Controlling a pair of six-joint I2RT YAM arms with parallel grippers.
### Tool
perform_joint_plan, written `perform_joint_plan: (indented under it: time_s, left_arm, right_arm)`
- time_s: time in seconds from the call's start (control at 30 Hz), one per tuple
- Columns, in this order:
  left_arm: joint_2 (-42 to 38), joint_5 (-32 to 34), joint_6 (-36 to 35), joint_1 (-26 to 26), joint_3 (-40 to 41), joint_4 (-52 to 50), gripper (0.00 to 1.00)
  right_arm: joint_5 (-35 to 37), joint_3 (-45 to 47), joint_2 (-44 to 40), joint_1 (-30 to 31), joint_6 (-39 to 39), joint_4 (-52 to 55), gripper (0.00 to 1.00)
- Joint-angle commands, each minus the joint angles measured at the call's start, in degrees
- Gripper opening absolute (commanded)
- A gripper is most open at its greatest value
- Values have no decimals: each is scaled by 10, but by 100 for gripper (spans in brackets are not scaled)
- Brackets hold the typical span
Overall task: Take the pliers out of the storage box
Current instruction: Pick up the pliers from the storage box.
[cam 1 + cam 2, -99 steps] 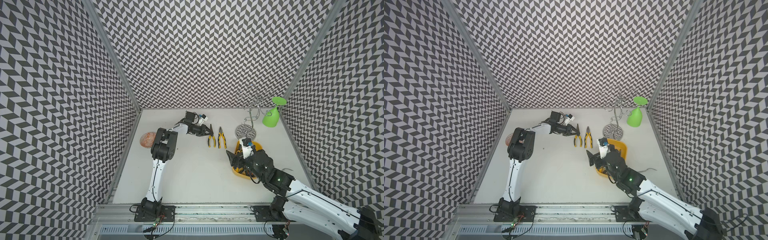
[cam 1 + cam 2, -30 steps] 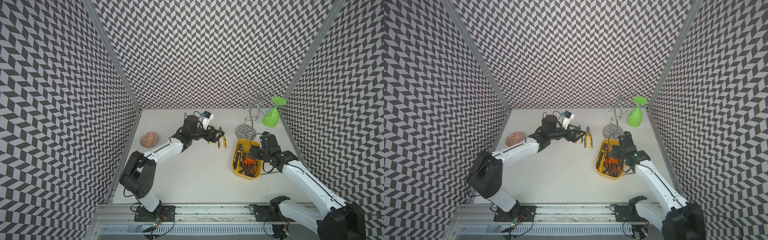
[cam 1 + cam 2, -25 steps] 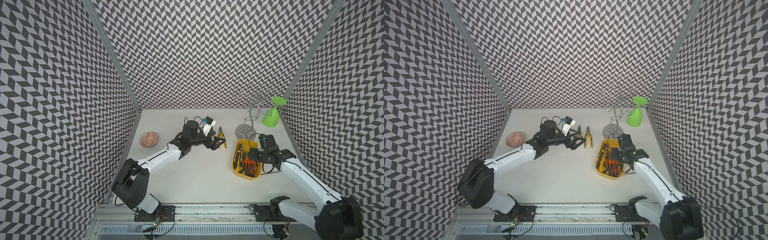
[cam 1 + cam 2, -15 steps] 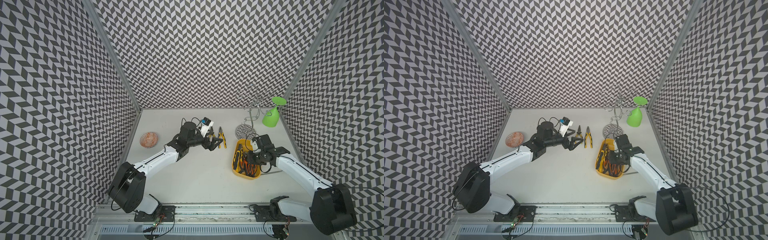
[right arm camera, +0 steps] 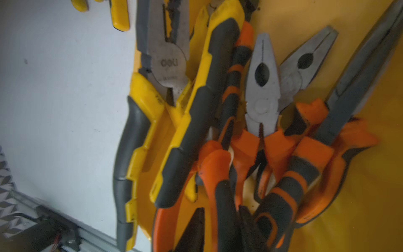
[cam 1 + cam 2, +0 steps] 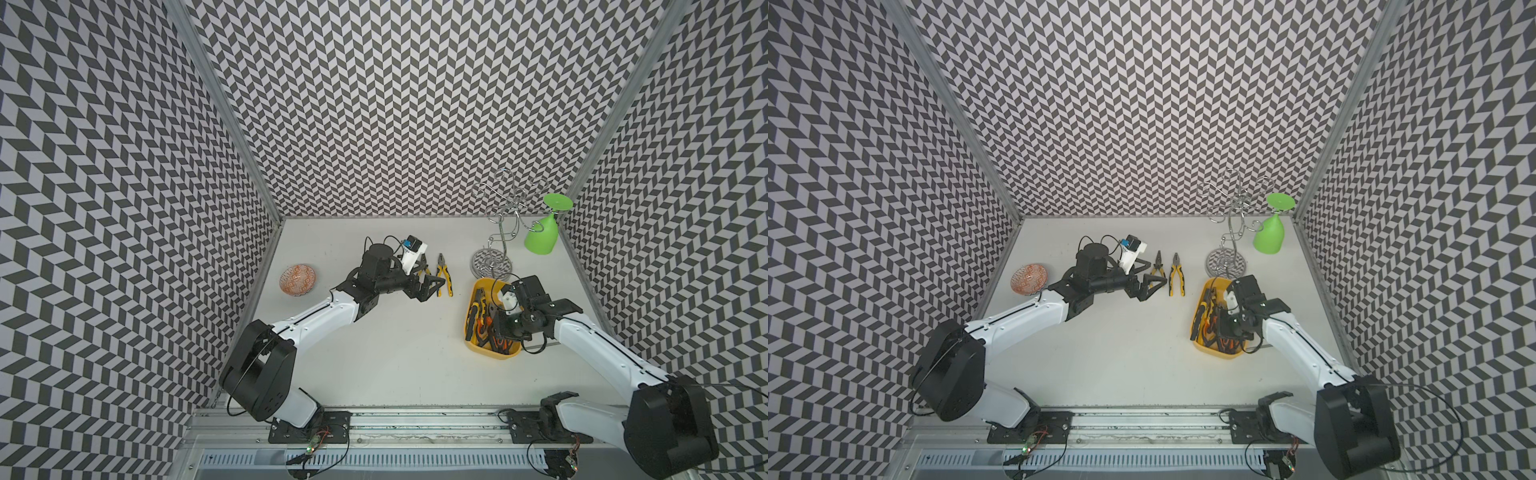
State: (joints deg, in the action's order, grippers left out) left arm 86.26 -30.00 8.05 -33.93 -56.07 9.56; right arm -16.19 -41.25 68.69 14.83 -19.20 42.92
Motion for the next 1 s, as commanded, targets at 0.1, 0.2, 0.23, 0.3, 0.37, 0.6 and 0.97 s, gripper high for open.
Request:
perform_joint_plan:
  time_s: [0.1, 0.2, 0.23, 0.3, 0.37, 0.6, 0.97]
  left_arm:
    - [7, -22, 18, 5, -15, 30, 98]
    - [9, -5, 36, 5, -17, 34, 98]
    - [11, -4, 41, 5, -20, 35, 98]
    - [19, -10, 50, 5, -29, 34, 98]
    - [27, -20, 56, 4, -37, 33, 98]
    - [37, -43, 98, 4, -36, 68, 98]
    - [84, -89, 267, -19, -57, 155, 97]
  right_arm:
    - [53, -18, -24, 2, -20, 11, 5]
    - [85, -18, -55, 1, -38, 13, 2]
    - [94, -20, -66, 1, -41, 15, 1]
    - [116, -26, -81, 1, -43, 25, 0]
    - [140, -36, -88, 1, -44, 43, 0]
    - [174, -60, -127, 1, -52, 76, 0]
    - [62, 3, -244, 2, -22, -132, 0]
